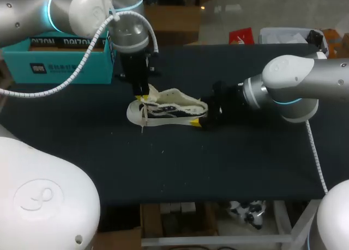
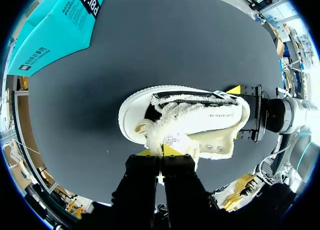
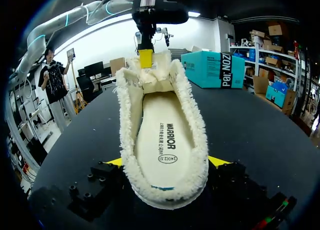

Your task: Open the shoe tongue, take the insole out of the shoe, put the insole back into the shoe, and pack the shoe into the shoebox

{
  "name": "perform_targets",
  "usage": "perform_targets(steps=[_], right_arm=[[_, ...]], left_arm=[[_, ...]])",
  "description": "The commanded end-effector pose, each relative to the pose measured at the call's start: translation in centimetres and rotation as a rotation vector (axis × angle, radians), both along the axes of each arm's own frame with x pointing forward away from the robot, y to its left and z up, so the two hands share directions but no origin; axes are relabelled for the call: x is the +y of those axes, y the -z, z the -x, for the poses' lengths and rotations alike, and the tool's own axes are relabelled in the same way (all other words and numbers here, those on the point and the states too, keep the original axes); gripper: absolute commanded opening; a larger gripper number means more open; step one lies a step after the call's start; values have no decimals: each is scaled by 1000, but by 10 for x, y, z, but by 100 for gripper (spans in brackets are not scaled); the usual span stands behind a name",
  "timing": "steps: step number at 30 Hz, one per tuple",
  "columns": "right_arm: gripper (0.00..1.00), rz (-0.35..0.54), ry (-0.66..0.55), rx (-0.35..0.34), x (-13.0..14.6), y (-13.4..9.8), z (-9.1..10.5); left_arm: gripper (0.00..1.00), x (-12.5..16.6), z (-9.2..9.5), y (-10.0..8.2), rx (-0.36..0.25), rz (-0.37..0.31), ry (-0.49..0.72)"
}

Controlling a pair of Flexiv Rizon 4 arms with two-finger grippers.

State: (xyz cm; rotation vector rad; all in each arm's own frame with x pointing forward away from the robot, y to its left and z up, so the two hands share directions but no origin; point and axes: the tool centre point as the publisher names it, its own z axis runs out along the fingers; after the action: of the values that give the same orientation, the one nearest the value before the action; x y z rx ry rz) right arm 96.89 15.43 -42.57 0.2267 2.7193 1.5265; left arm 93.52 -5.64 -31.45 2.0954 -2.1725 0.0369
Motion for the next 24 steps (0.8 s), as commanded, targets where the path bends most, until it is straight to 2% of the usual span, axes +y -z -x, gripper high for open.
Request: perform_targets(steps=[1,3,7,10,12,17,20,22,24], right_arm=[[0,-2,0,0,-2,4,-1],[0,-2,0,0,-2,4,-1],[0,-2,0,0,-2,4,-1],[0,-2,0,0,-2,4,-1],[0,-2,0,0,-2,4,-1],[0,-2,0,0,-2,4,-1],[0,-2,0,0,-2,4,-1],[0,-2,0,0,-2,4,-1],[0,-2,0,0,-2,4,-1]], left_arm=[[0,10,-6,8,11,64,-22],[22,12,-8,8,10,63,-33],[30,14,-9,7,9,71,-37],[31,14,-7,-4,-17,77,-19],[36,12,-4,-15,-44,77,4],[40,0,4,-53,-143,79,92],[40,-11,5,-77,-174,91,173],[38,-18,5,-90,-204,77,214],[21,-27,6,-102,-219,84,290]])
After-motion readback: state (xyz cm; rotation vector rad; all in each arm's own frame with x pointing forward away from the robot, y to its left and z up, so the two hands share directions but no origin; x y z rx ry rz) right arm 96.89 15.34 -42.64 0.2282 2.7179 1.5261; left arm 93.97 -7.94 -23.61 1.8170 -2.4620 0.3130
